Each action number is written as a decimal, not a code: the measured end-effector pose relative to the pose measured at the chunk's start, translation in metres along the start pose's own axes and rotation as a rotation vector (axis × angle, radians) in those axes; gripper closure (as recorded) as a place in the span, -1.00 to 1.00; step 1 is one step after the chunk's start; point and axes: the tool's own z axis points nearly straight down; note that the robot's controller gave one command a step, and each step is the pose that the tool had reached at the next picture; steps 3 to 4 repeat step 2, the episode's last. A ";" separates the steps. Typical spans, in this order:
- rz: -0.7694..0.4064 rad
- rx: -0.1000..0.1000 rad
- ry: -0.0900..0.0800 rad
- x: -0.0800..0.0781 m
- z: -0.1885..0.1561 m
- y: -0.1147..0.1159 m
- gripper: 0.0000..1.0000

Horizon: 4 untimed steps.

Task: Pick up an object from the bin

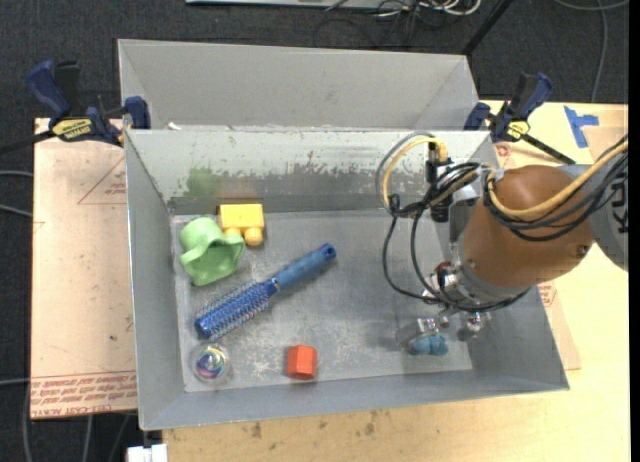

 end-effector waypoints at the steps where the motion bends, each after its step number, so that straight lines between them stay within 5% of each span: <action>1: -0.005 -0.003 -0.003 -0.003 0.000 0.000 1.00; 2: -0.075 0.006 -0.002 -0.030 -0.131 0.012 1.00; 4: -0.075 0.006 -0.002 -0.030 -0.131 0.012 1.00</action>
Offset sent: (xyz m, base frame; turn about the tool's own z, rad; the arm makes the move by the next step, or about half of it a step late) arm 0.0000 0.0000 0.0000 0.0000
